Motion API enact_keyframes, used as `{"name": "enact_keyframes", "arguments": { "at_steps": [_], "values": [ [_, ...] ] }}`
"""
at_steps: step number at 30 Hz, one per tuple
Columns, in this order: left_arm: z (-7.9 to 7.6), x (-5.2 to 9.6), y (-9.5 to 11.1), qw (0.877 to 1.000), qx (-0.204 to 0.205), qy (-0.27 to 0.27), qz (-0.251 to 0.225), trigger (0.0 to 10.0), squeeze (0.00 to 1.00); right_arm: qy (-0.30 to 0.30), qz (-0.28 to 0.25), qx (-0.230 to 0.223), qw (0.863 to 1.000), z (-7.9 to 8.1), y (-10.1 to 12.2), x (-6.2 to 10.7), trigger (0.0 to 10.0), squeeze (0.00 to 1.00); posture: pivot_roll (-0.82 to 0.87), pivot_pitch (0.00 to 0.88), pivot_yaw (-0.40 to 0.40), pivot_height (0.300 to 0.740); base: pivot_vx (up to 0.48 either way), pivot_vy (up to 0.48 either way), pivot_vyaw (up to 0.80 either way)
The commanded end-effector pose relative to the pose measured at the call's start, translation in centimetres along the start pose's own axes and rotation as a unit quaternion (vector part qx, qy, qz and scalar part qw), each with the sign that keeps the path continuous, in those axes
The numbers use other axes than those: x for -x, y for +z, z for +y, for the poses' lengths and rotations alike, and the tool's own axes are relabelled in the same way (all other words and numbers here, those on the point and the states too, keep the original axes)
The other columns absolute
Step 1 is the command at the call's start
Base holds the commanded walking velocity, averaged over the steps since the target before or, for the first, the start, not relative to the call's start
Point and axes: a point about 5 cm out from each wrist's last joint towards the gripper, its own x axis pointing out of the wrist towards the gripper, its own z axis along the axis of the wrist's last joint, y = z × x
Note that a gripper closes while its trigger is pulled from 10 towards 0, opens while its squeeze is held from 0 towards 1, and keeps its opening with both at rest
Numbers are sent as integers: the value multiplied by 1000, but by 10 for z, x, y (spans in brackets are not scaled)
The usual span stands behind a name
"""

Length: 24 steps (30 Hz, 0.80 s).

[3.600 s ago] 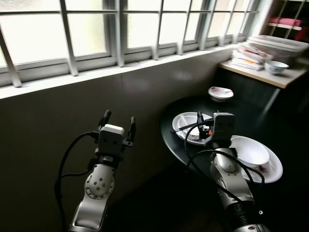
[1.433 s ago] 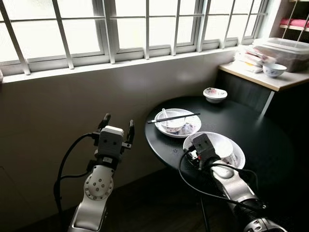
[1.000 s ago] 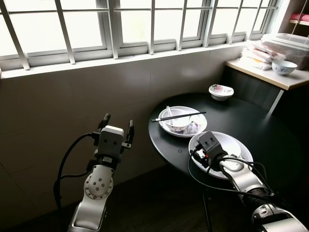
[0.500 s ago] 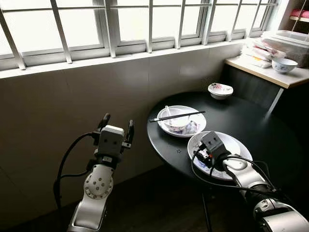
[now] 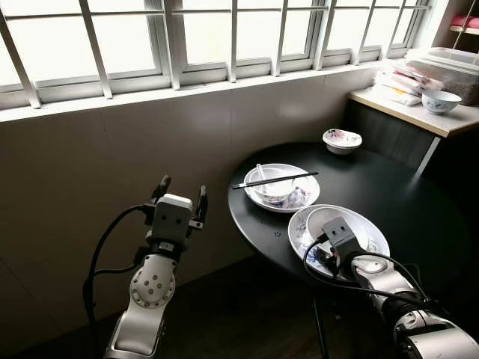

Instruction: Kitchen organization

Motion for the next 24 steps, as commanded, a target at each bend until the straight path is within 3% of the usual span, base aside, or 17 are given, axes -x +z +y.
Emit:
{"name": "enact_keyframes", "arguments": {
  "at_steps": [1, 2, 3, 11, 17, 21, 22, 24],
  "values": [
    [-2, -2, -1, 1000, -2, -4, 4, 10000, 0, -2, 6, 1, 1000, -5, -1, 1, 2471, 0, 41, 0, -39, 740, 0, 0, 0],
    [-2, -2, -1, 1000, -2, -4, 4, 10000, 0, -2, 6, 3, 1000, -4, -1, 1, 2471, 0, 41, 0, -39, 740, 0, 0, 0],
    [-2, -2, -1, 1000, -2, -4, 4, 10000, 0, -2, 4, 8, 1000, -5, -1, 1, 0, 0, 39, 0, -39, 740, 0, 0, 0],
    [-3, -2, -2, 1000, -2, -4, 6, 10000, 0, -21, -21, 43, 999, -7, 5, 2, 0, 0, 37, 0, -39, 740, 0, 0, 0],
    [-2, -2, -4, 1000, -3, -2, 10, 10000, 0, -48, -54, 123, 990, -8, 18, 3, 0, 0, 37, 0, -42, 740, 0, 0, 0],
    [-2, -2, -4, 1000, -2, 1, 11, 10000, 0, -100, -93, 222, 966, -8, 33, 5, 0, 0, 36, 0, -43, 740, 0, 0, 0],
    [-2, -2, -4, 1000, -2, 1, 12, 10000, 0, -122, -114, 251, 953, -8, 40, 6, 0, 0, 36, 0, -43, 740, 0, 0, 0],
    [-2, -2, -4, 1000, -2, 1, 12, 10000, 0, -128, -120, 260, 950, -8, 42, 7, 0, 0, 36, 0, -43, 740, 0, 0, 0]
  ]
}}
